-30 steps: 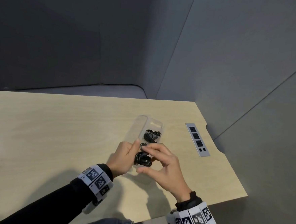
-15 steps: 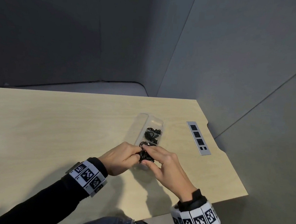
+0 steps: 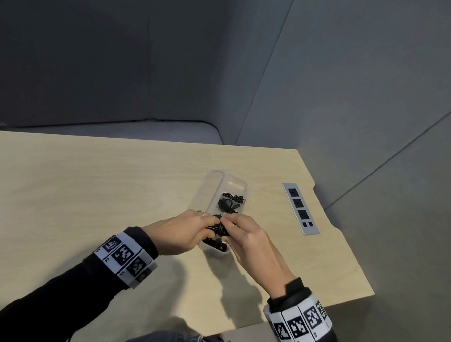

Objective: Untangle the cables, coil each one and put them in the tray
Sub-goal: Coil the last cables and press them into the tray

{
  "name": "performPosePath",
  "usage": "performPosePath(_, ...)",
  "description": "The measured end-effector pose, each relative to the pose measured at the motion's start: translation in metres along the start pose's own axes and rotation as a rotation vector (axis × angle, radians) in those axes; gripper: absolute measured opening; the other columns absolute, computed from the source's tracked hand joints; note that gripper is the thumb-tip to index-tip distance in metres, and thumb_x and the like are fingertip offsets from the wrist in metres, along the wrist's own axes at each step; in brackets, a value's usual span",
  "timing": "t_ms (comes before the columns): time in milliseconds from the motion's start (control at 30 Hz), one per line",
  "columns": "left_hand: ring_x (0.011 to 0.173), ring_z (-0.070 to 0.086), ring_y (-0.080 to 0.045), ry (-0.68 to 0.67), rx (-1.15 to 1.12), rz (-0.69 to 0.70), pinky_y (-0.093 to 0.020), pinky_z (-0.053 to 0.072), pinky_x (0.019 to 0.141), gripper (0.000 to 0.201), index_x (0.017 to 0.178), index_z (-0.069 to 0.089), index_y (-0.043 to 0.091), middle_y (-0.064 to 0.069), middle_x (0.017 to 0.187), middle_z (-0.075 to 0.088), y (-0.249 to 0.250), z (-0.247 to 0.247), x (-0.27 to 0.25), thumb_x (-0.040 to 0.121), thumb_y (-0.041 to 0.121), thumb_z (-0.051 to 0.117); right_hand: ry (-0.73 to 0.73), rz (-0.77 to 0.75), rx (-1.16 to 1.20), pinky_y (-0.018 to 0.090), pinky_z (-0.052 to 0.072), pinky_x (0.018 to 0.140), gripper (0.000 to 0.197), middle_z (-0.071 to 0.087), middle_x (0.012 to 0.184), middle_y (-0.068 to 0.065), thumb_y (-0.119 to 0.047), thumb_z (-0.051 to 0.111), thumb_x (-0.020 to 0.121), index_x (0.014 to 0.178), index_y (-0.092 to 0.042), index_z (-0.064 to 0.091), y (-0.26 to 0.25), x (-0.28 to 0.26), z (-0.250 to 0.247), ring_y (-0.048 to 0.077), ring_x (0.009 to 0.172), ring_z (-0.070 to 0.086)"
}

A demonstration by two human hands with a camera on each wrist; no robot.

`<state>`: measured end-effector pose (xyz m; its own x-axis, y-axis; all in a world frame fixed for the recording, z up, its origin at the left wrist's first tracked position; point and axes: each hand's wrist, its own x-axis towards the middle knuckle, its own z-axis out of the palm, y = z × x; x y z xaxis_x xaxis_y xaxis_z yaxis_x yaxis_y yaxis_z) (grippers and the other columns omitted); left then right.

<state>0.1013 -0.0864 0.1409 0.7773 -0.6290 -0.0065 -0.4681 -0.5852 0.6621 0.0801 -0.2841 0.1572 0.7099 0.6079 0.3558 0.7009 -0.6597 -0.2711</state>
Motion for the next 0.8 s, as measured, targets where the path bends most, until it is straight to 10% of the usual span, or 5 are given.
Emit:
performPosePath(233,0.078,0.054,-0.013,0.01,-0.03,-0.075,-0.025,0.043,0.072,0.018,0.097,0.06,0.015,0.001,0.086,0.063,-0.015,0.002,0.013,0.095,0.014,0.042,0.027,0.105,0.025,0.036,0.059,0.071,0.038,0.067,0.109,0.012,-0.004,0.067,0.079,0.117,-0.005,0.062,0.009,-0.005,0.035,0.031,0.091,0.066)
performPosePath(400,0.069,0.058,0.012,0.266,-0.22,-0.149,-0.004,0.038,0.067,0.015,0.105,0.066,0.024,0.022,0.073,0.061,-0.031,0.012,0.023,0.093,0.021,0.057,-0.017,0.291,0.222,0.024,0.045,0.09,0.029,0.067,0.112,0.012,-0.003,0.061,0.088,0.118,-0.004,0.065,0.024,0.011,0.043,0.026,0.103,0.063)
performPosePath(533,0.068,0.06,0.005,0.456,-0.333,-0.278,-0.011,0.045,0.071,0.017,0.104,0.067,0.016,0.013,0.076,0.063,-0.052,0.02,0.03,0.089,0.023,0.063,-0.005,0.243,0.15,0.026,0.051,0.087,0.029,0.069,0.108,0.013,-0.003,0.063,0.088,0.117,-0.002,0.065,0.051,0.037,0.041,0.024,0.095,0.067)
performPosePath(800,0.103,0.056,-0.023,0.408,-0.08,-0.666,-0.035,0.045,0.089,0.027,0.117,0.061,0.013,-0.007,0.117,0.059,-0.13,0.054,-0.025,0.094,0.024,0.051,-0.051,0.478,-0.079,0.025,0.031,0.061,0.013,0.065,0.075,0.016,0.0,0.06,0.086,0.095,-0.002,0.069,0.154,0.089,0.048,0.028,0.066,0.057)
